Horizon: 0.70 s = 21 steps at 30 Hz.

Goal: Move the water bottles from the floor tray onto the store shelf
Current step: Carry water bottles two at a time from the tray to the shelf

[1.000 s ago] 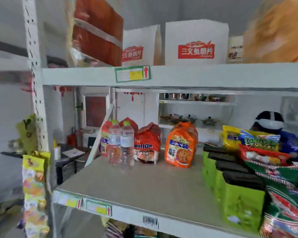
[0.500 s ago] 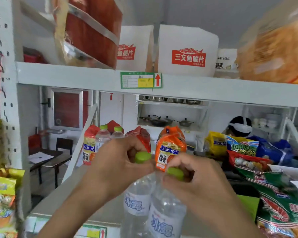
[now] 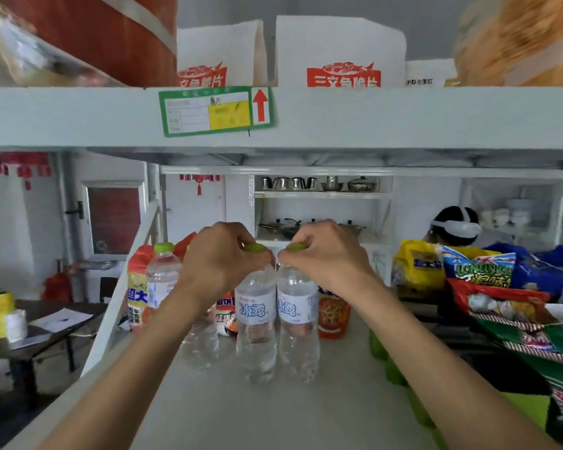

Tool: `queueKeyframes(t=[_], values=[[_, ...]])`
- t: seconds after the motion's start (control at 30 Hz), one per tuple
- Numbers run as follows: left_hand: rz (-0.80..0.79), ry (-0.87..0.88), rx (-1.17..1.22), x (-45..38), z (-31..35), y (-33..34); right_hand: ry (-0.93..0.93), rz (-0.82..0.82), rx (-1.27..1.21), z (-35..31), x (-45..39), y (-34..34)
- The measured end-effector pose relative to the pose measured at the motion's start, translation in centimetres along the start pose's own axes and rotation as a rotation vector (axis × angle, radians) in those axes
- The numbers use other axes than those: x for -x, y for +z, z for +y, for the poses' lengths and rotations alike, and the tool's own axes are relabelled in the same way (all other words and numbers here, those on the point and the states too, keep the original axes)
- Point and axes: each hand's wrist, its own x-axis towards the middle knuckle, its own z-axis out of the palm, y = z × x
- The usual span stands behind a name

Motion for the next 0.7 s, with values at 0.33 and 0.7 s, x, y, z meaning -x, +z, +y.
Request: queueKeyframes(t=[0.33, 0.7], values=[[-0.025, -0.005, -0.19, -3.4, -1.8, 3.1, 0.078, -0.029, 0.065, 2.5, -5.0, 4.1], [0.042, 0.238, -0.711, -2.2, -2.8, 2.5, 0.06, 0.069, 0.263, 3.1, -5.7, 6.4]])
